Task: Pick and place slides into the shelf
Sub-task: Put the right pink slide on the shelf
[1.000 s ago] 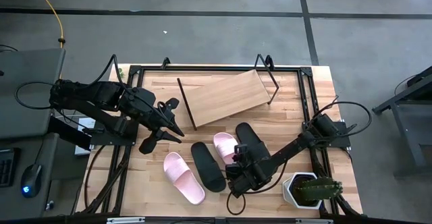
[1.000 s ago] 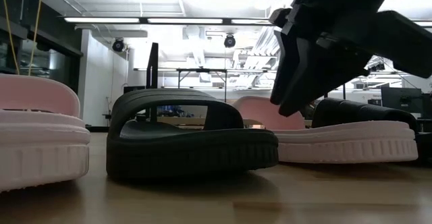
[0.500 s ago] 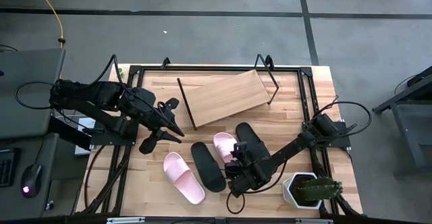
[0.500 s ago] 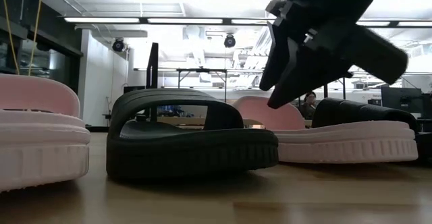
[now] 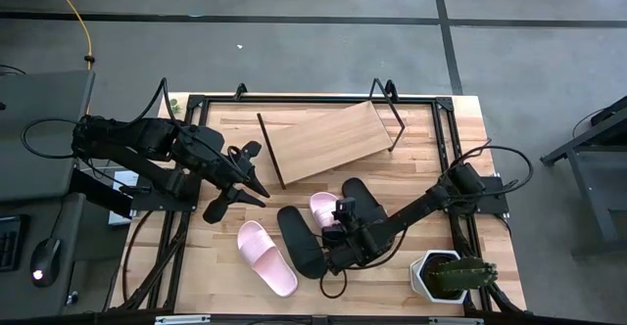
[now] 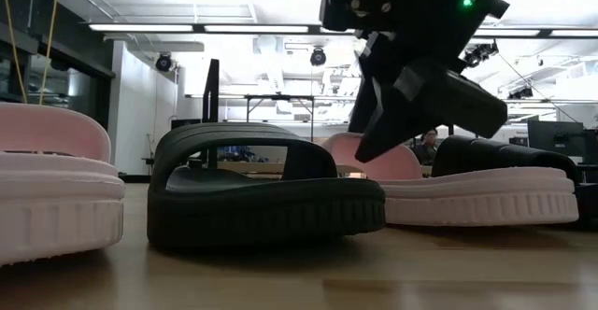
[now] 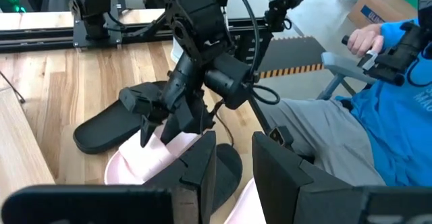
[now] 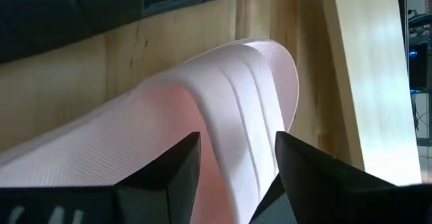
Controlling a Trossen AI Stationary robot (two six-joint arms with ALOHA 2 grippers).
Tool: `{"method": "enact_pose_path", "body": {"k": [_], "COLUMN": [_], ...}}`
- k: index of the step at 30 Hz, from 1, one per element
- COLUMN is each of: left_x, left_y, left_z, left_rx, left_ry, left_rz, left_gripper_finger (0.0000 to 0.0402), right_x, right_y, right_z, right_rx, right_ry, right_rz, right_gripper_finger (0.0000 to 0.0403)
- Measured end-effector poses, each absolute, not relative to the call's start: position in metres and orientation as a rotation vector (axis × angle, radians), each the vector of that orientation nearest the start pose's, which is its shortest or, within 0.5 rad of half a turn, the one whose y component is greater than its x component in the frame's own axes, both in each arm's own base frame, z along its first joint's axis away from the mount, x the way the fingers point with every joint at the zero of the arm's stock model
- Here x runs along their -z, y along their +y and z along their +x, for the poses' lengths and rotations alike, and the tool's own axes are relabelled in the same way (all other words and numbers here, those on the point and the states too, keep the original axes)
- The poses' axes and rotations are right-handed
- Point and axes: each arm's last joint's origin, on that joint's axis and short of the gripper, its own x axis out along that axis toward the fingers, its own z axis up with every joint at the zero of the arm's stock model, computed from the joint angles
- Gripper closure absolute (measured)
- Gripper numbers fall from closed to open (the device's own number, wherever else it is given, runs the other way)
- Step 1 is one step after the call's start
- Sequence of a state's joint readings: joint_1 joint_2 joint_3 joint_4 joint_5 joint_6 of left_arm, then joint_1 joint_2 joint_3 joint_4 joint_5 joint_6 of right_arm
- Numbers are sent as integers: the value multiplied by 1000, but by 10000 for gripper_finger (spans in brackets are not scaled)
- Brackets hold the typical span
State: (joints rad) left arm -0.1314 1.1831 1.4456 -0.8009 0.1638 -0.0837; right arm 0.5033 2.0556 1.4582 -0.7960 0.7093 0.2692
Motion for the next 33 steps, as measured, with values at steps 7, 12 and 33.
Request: {"method": "enact_pose_path", "body": {"k": [7,12,33], "left_x": [-420,-420,-420], "left_y": [-34,-34,-33], "left_z": [221,221,222], "left_rx": [265,267,213], "left_ry": [554,555,554], "left_rz": [-90,-85,-75], "left_gripper_finger": [318,318,318], "right_x": [-161,-161,-160], "right_y": [174,172,157], "right_z": [355,356,361], "right_rx": [328,333,369], "right_ry": [1092,1094,1125], "right_rz": [-550,-547,-520], "right_gripper_finger": [219,219,219]}}
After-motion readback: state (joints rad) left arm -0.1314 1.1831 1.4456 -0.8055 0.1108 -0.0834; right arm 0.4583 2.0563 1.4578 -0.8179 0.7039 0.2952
